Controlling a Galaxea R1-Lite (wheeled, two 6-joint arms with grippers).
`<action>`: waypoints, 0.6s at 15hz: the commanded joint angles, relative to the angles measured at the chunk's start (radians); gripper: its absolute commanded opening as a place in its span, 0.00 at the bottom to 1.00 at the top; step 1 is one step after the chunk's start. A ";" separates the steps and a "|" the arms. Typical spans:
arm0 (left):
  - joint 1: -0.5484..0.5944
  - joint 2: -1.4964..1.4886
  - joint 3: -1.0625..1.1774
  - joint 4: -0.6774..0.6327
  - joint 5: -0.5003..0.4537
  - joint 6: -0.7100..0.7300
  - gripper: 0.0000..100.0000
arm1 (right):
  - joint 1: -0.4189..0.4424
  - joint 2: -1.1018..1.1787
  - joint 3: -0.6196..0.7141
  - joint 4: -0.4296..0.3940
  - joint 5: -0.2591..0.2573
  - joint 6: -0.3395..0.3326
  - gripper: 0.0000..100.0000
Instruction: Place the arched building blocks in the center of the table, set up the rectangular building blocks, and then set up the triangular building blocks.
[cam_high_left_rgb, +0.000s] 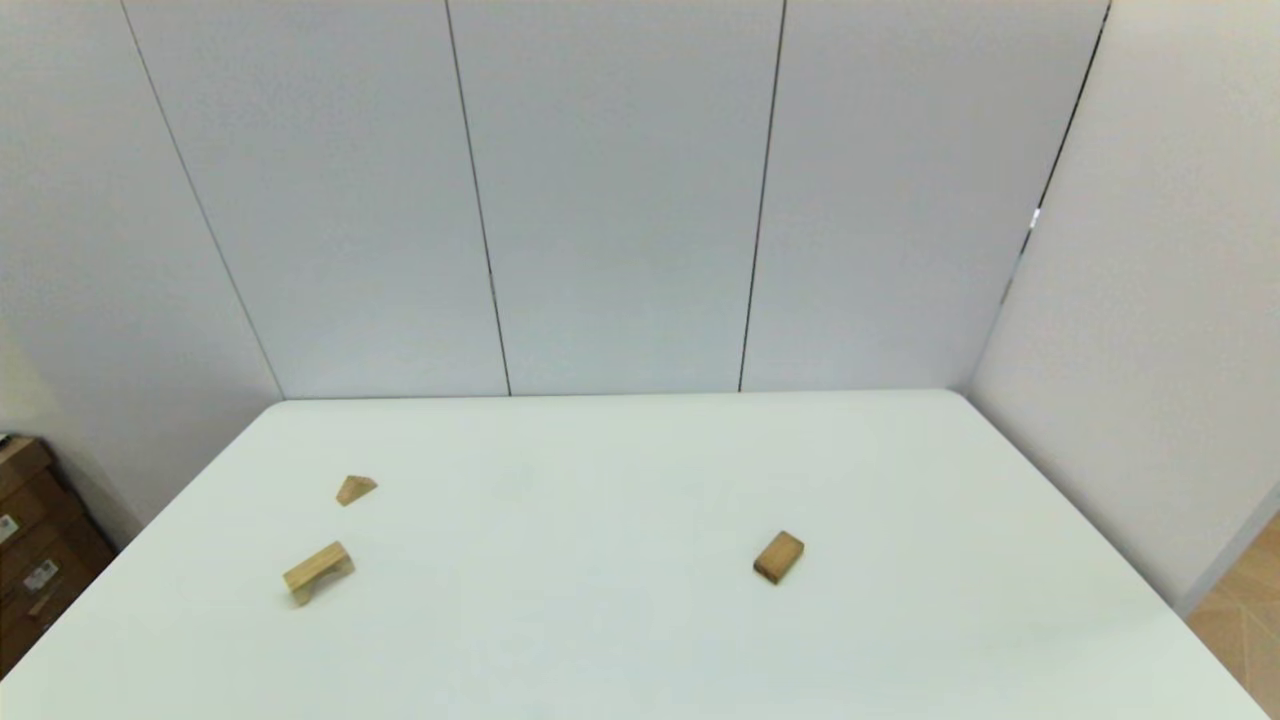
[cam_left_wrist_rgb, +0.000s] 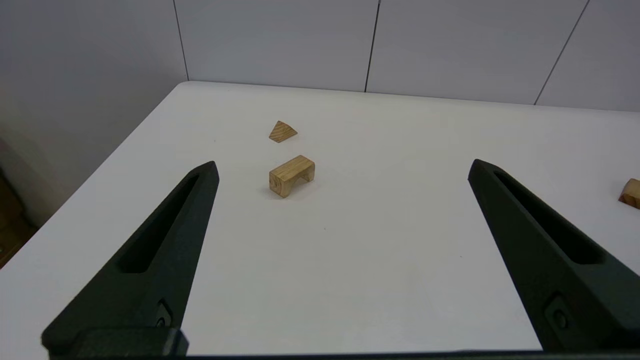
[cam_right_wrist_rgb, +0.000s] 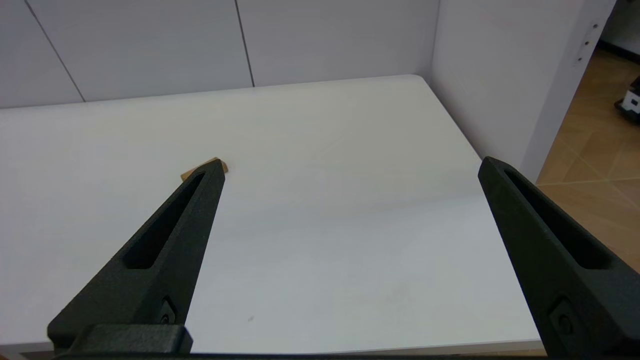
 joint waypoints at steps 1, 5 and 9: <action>0.000 0.000 0.000 -0.001 0.001 -0.001 1.00 | 0.000 0.000 0.000 -0.001 0.000 0.001 1.00; 0.000 0.000 0.000 0.001 -0.001 0.005 1.00 | 0.000 0.000 0.002 -0.001 0.000 0.001 1.00; 0.000 0.000 0.000 0.001 -0.001 0.008 1.00 | 0.000 0.000 0.002 -0.001 0.000 0.001 1.00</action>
